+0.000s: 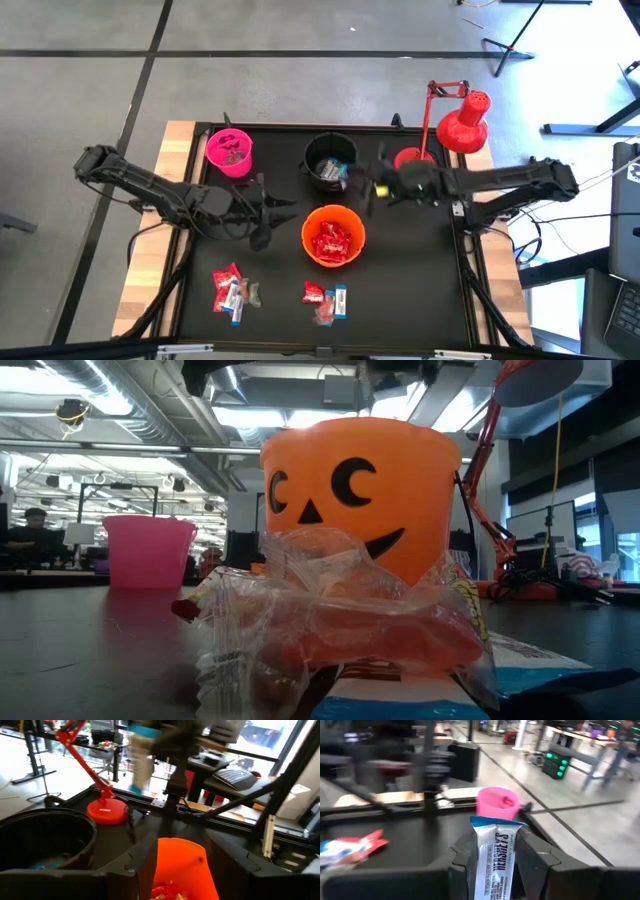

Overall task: Sort candy
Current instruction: Put the white chocolate into the black bucket

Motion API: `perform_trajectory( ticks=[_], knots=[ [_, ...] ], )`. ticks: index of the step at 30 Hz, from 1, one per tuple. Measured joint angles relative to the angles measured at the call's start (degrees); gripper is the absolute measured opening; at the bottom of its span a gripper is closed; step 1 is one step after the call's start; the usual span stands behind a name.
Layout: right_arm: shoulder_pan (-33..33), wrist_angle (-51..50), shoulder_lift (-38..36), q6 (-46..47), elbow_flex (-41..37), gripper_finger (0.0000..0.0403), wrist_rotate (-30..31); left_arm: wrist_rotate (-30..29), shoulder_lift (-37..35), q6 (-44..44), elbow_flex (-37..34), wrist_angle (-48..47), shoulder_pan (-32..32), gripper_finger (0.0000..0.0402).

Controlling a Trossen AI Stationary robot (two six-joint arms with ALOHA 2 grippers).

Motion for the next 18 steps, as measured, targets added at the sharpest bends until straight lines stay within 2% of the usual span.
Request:
perform_trajectory(
  ticks=[5,9,13,18],
  knots=[
    [-10.2,2.6,3.2,0.1,0.0,0.0105,-7.2,-0.1,0.0,0.0,0.0,0.1,-2.1,0.0153],
    [-15.6,2.9,6.1,1.2,0.0,0.0105,-9.9,-1.7,0.0,0.0,0.0,0.1,-3.6,0.0153],
    [-18.2,2.8,8.6,3.3,0.0,0.0106,-12.4,-2.6,0.0,0.0,0.0,0.1,-4.5,0.0153],
    [-18.5,3.0,9.7,4.4,0.0,0.0126,-10.7,-2.7,0.0,0.0,0.0,0.0,-4.6,0.0153]
  ],
)
